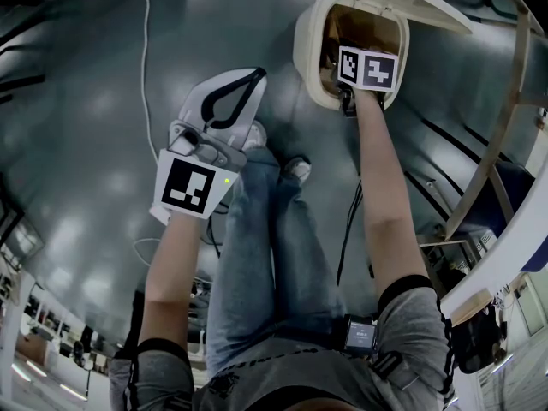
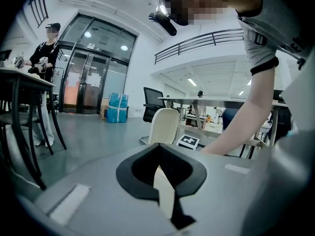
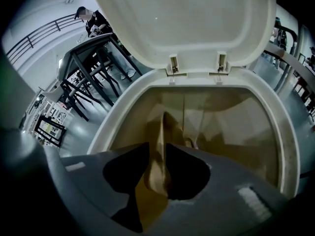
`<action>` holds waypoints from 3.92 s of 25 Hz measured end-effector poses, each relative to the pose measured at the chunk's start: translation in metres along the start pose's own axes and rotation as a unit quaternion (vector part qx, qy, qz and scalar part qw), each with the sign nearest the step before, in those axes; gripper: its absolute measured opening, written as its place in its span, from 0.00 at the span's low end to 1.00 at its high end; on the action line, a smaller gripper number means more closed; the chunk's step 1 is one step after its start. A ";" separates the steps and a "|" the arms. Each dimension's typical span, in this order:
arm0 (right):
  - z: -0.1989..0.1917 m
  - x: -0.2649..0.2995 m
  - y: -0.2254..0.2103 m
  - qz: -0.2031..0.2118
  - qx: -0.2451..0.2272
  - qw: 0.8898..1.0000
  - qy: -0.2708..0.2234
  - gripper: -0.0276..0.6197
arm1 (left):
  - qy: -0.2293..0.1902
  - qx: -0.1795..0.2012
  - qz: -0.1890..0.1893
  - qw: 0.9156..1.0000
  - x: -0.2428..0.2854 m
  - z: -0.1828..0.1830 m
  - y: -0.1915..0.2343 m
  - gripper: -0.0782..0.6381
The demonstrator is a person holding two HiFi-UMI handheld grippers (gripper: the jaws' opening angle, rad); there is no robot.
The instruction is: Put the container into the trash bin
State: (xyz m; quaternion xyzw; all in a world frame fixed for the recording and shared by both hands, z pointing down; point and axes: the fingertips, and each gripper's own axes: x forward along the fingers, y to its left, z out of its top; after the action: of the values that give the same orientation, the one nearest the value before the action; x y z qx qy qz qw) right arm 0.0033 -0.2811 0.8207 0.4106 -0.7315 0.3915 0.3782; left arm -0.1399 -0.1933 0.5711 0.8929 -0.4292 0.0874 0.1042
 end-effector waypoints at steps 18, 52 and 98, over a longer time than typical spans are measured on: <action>-0.002 -0.052 0.022 0.034 -0.012 0.998 -0.052 0.05 | -0.020 0.007 -0.017 1.000 0.009 0.027 -0.012 0.12; -0.013 -0.330 0.098 0.055 -0.068 0.957 -0.275 0.05 | -0.062 0.053 -0.057 0.995 -0.017 0.132 -0.126 0.12; 0.009 -0.580 0.170 0.055 -0.145 0.900 -0.408 0.05 | -0.119 0.091 0.003 0.989 -0.120 0.289 -0.204 0.11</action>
State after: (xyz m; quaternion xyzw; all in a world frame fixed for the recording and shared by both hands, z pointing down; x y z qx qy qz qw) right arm 0.0678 -0.0519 0.2648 0.4340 -0.8918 0.1000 0.0799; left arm -0.0342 -0.0544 0.2407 0.9016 -0.4311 0.0201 -0.0297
